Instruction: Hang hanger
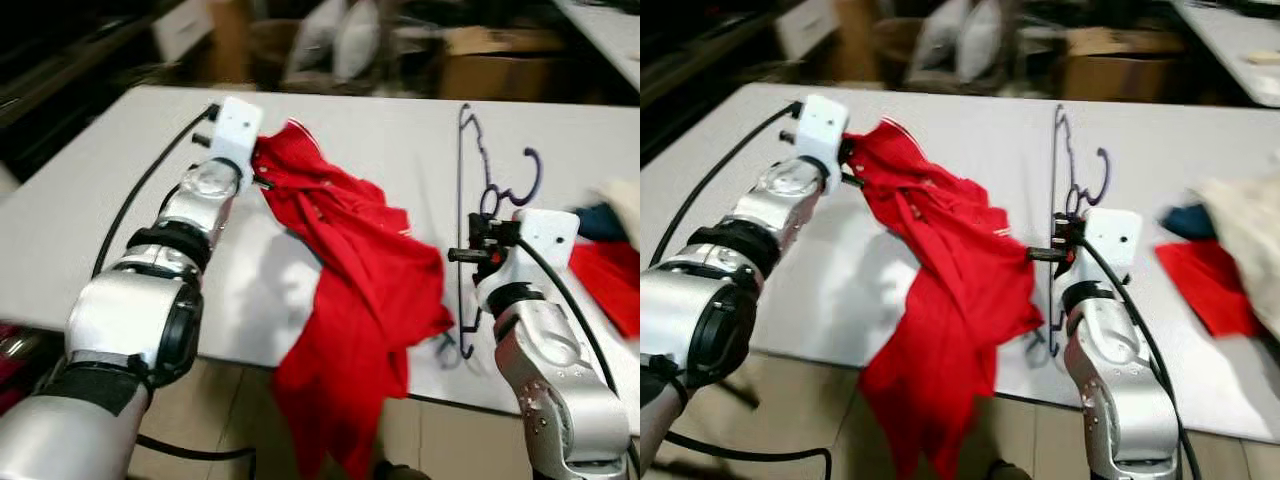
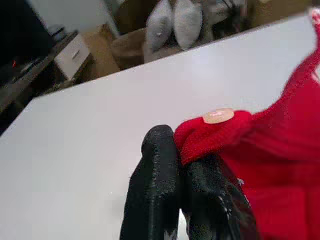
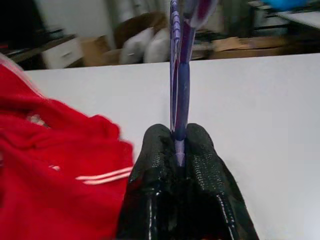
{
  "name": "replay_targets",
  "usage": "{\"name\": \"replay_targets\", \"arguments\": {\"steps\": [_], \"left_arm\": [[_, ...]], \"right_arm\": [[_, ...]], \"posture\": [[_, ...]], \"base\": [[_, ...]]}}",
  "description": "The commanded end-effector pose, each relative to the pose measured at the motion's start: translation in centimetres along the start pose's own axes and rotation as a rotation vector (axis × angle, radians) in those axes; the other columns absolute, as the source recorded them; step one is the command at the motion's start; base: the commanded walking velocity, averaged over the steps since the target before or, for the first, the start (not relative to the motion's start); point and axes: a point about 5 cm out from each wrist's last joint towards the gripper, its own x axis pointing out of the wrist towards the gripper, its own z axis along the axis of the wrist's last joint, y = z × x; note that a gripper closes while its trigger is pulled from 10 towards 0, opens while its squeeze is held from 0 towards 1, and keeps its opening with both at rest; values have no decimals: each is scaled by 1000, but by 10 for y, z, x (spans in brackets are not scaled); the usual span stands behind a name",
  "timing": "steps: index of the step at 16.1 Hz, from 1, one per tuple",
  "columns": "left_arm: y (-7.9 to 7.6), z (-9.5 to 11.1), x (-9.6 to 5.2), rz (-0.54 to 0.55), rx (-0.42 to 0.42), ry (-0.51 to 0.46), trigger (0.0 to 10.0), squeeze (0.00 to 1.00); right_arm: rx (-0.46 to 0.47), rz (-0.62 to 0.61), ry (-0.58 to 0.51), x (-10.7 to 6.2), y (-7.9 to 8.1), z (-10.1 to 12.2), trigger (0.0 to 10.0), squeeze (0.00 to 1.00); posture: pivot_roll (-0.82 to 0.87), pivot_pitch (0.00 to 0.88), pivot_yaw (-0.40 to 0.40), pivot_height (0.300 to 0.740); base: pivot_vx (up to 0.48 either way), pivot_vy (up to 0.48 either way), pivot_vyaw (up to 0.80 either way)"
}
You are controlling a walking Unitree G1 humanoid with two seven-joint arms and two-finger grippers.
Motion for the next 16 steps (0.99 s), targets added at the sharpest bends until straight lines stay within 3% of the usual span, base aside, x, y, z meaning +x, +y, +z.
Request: {"name": "replay_targets", "arguments": {"steps": [1,5,6,9,11,13,14,16], "left_arm": [[2,7,0,-13,-28,-47,10000,0],[-7,-19,-6,-83,-43,-51,10000,0],[-13,-36,-9,-101,-47,19,10000,0],[-20,-45,-9,-107,-42,75,10000,0],[-27,-26,-4,-119,-64,18,10000,0],[-27,0,1,-114,-185,-50,10000,0],[-27,37,5,-127,-264,-141,10000,0],[-25,73,6,-114,-285,-210,10000,0]], "right_arm": [[8,30,10,-2,4,-1,10000,0],[-3,45,30,-5,4,-6,10000,0],[-3,46,33,-3,4,-6,10000,0],[-6,67,33,-1,6,-6,10000,0],[-41,140,43,-6,7,-6,10000,0],[-127,266,38,-15,0,-2,10000,0],[-216,413,20,-24,-12,10,10000,0],[-300,534,12,-34,-30,28,10000,0]], "posture": [[-67,0,94,740],[-50,0,80,740],[-45,0,76,740],[-48,0,88,740],[-58,0,102,740],[-59,0,105,740],[-50,0,97,740],[-46,0,95,740]], "base": [[0,0,0],[0,0,0],[0,0,0],[0,0,0],[0,0,0],[0,0,0],[0,0,0],[0,0,0]]}}
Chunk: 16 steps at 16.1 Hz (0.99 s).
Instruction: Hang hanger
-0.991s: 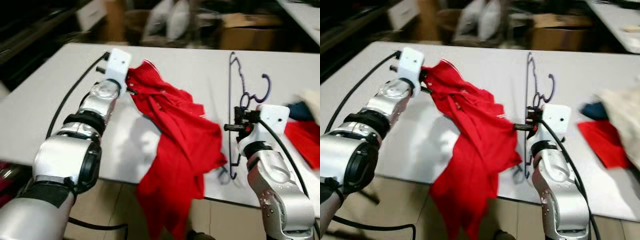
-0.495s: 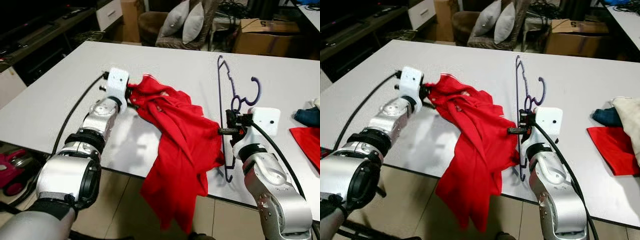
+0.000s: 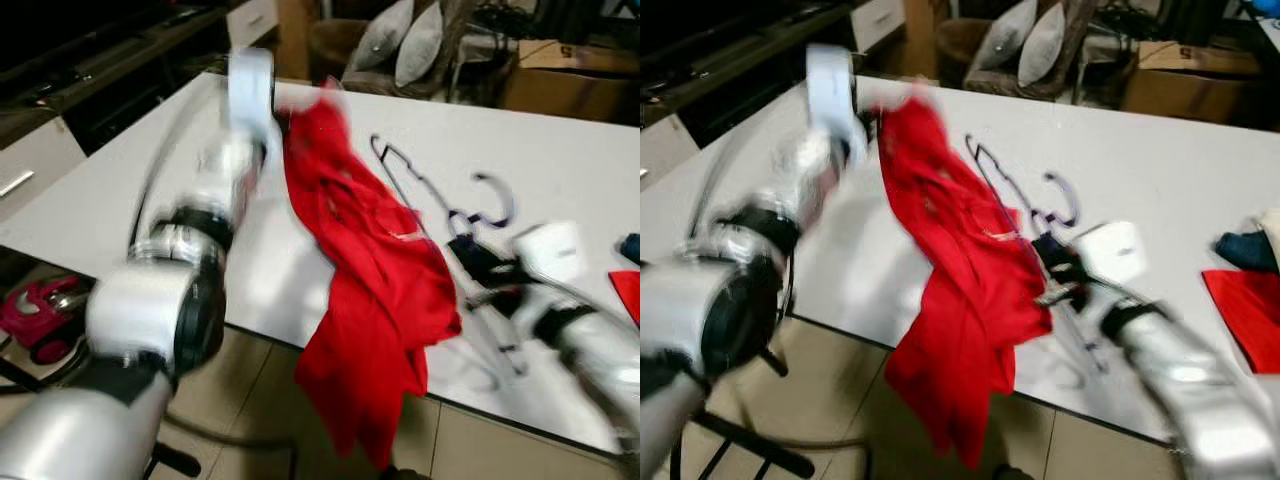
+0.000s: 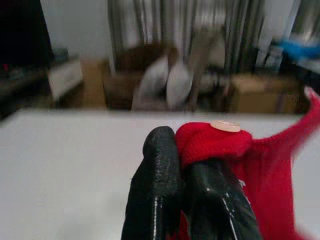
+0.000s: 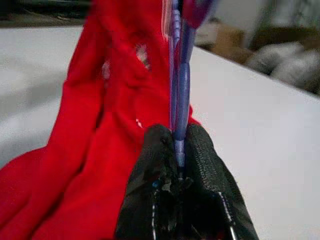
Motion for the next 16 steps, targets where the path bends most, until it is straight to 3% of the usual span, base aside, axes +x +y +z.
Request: {"name": "replay_targets", "arguments": {"steps": [1,3,5,9,12,16], "left_arm": [[5,8,0,28,-16,-11,10000,0],[3,28,4,37,14,-40,10000,0],[0,29,5,37,42,-34,10000,0],[-6,28,7,28,49,-28,10000,0],[-14,32,8,-12,30,-44,10000,0],[-30,56,10,-159,-6,-129,10000,0]], "right_arm": [[-20,64,-41,-9,-2,12,10000,0],[-71,201,-5,-36,-16,27,10000,0],[-73,271,10,-48,-21,34,10000,0],[25,485,80,-62,-7,30,10000,0],[33,550,180,-52,8,10,10000,0],[-56,351,332,-26,-8,-20,10000,0]], "posture": [[-46,0,95,740],[-49,0,108,740],[-52,0,112,740],[-49,0,100,740],[-46,0,95,740],[-42,0,92,740]], "base": [[0,0,0],[0,0,0],[0,0,0],[0,0,0],[0,0,0],[0,0,0]]}}
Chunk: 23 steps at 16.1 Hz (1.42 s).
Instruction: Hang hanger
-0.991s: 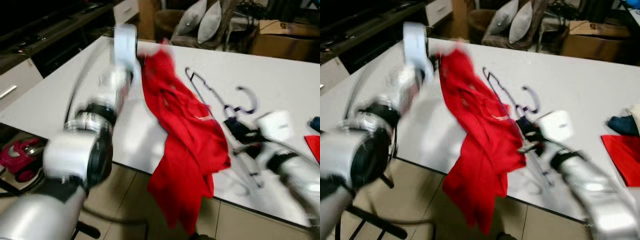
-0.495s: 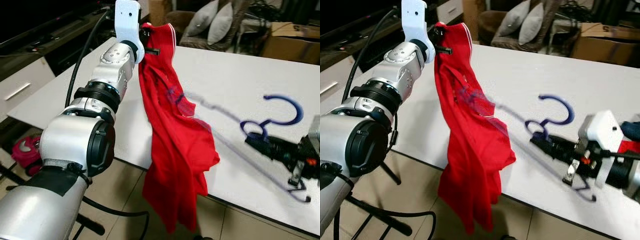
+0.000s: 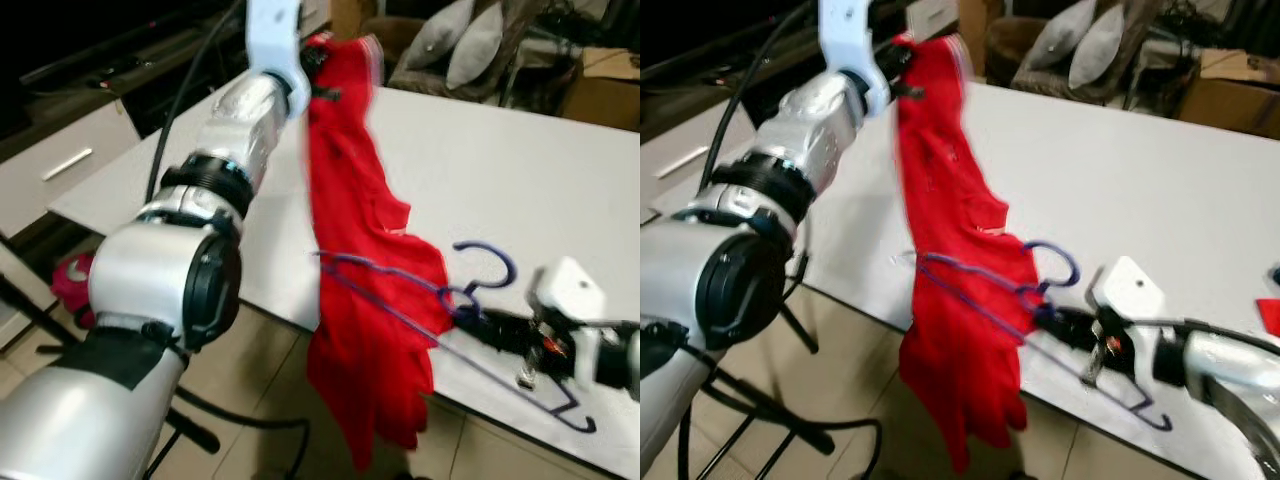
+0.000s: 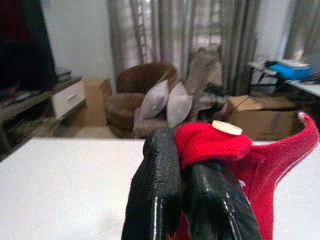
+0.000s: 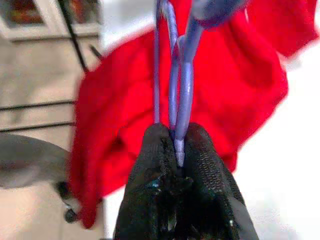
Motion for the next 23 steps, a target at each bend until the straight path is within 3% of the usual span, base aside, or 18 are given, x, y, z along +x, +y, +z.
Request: {"name": "replay_targets", "arguments": {"steps": [1,6,9,11,13,15,16,18,20,21,22,23], "left_arm": [[-1,22,2,-26,0,-76,10000,0],[4,82,0,-73,-143,-268,10000,0],[11,118,-6,-84,-195,-381,10000,0],[14,129,-10,-79,-194,-420,10000,0],[17,132,-11,-75,-199,-436,10000,0],[21,130,-13,-55,-168,-441,10000,0],[27,122,-14,-48,-163,-427,10000,0],[30,102,-13,-36,-121,-368,10000,0],[35,51,-12,6,-22,-225,10000,0],[37,19,-15,26,-21,-143,10000,0],[39,2,-18,36,-6,-99,10000,0],[44,-31,-27,60,20,-13,10000,0]], "right_arm": [[-27,-58,23,1,-7,0,10000,0],[-86,-231,103,24,-43,1,10000,0],[-283,-584,113,35,-103,27,10000,0],[-374,-909,-124,24,-143,85,10000,0],[-440,-998,-285,15,-150,121,10000,0],[-448,-973,-378,21,-147,131,10000,0],[-410,-820,-337,47,-136,109,10000,0],[-365,-665,-253,68,-120,76,10000,0],[-275,-463,-166,75,-88,32,10000,0],[-255,-368,-129,71,-72,17,10000,0],[-258,-314,-120,68,-62,11,10000,0],[-245,-216,-115,60,-45,4,10000,0]], "posture": [[-36,0,87,740],[-21,0,77,740],[-14,0,75,740],[-3,0,71,740],[0,0,65,740],[5,0,54,740],[5,0,52,740],[9,0,54,740],[5,0,67,740],[5,0,70,740],[-6,0,83,740],[-10,0,88,740]], "base": [[0,0,0],[0,0,0],[0,0,0],[0,0,0],[0,0,0],[0,0,0],[0,0,0],[0,0,0],[0,0,0],[0,0,0],[0,0,0],[0,0,0]]}}
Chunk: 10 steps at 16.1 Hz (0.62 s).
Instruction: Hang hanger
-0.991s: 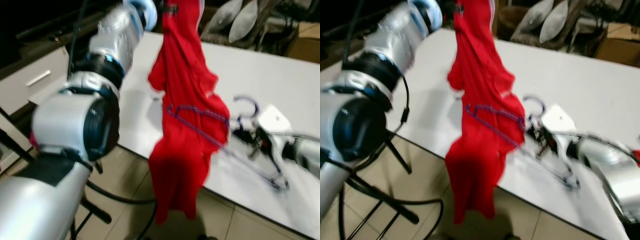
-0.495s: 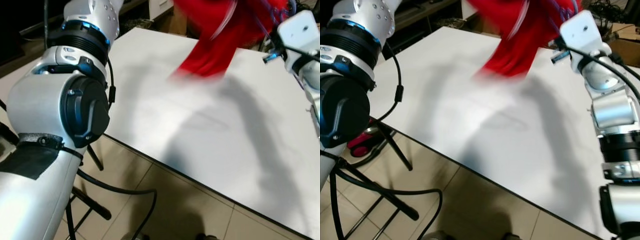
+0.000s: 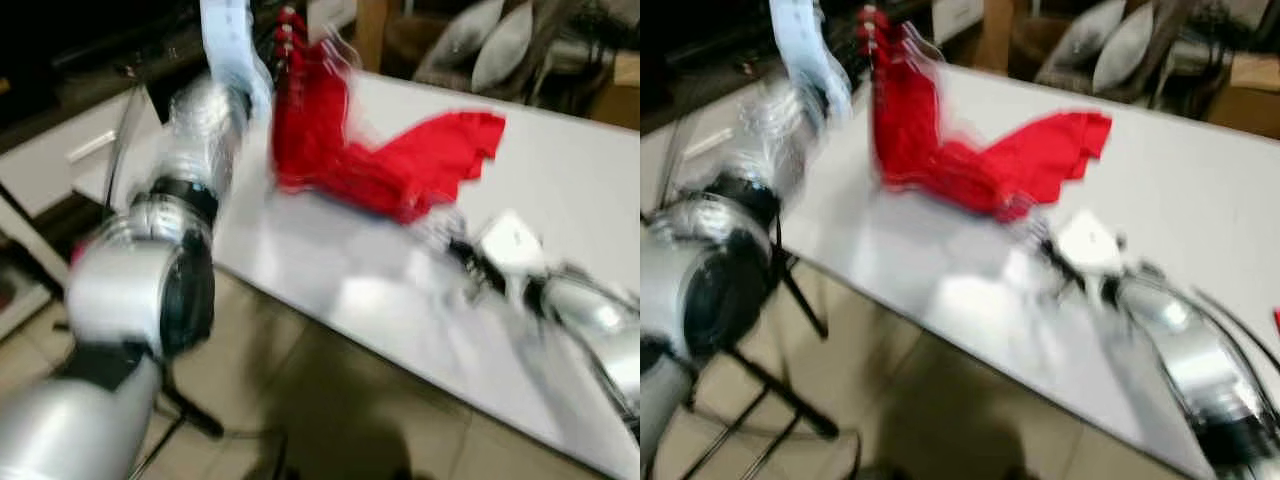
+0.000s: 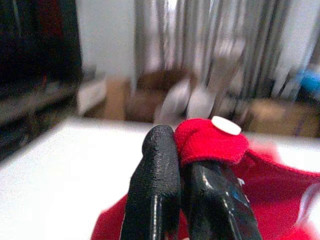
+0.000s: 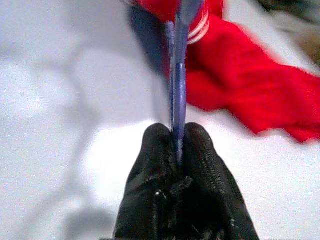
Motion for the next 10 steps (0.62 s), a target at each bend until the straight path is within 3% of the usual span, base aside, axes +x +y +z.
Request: {"name": "replay_targets", "arguments": {"steps": [1,3,4,5,6,9,10], "left_arm": [[11,-28,-12,58,101,75,10000,0],[24,-46,-24,119,133,137,10000,0],[51,-53,-39,246,316,208,10000,0],[57,-54,-43,274,344,221,10000,0],[63,-60,-51,213,319,242,10000,1000],[69,-70,-65,105,218,235,10000,1000],[70,-70,-70,54,177,225,10000,1000]], "right_arm": [[39,164,-66,-21,19,14,10000,0],[88,244,-92,-39,27,22,10000,0],[145,275,-161,-60,30,37,10000,0],[171,277,-181,-65,30,40,10000,0],[236,276,-233,-77,32,46,10000,0],[293,109,-257,-78,28,44,10000,0],[326,119,-256,-79,35,44,10000,0]], "posture": [[-24,0,97,740],[-23,0,97,740],[-18,0,93,740],[-18,0,93,740],[-11,0,86,740],[-20,0,107,740],[-14,0,109,740]], "base": [[0,0,0],[0,0,0],[0,0,0],[0,0,0],[0,0,0],[0,0,0],[0,0,0]]}}
